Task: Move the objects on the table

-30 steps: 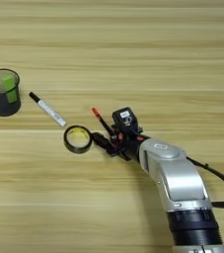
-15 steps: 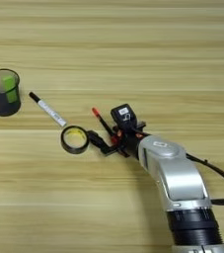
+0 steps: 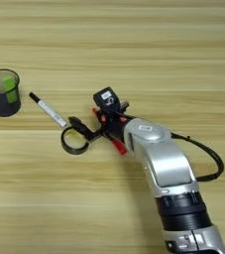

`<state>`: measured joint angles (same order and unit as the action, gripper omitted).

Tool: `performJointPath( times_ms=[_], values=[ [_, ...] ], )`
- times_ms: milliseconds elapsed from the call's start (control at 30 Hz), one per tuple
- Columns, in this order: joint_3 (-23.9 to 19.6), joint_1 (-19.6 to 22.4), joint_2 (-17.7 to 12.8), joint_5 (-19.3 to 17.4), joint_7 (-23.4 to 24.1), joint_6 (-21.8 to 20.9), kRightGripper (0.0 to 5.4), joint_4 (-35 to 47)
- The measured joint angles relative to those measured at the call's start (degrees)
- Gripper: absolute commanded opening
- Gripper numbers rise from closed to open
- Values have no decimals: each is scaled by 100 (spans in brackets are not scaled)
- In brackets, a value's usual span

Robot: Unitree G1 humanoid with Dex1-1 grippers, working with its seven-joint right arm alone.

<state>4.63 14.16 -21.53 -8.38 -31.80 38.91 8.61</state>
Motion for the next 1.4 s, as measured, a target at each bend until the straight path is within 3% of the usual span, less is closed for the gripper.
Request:
performJointPath(
  times_ms=[233,433,867,1400],
  values=[
    [292,454,302,11,-89,-239,538,-405],
    [481,812,550,101,-139,-493,538,-1226],
    [624,1040,816,307,-273,-980,538,-2411],
    [627,1170,915,583,-361,-1288,538,-3012]
  ],
)
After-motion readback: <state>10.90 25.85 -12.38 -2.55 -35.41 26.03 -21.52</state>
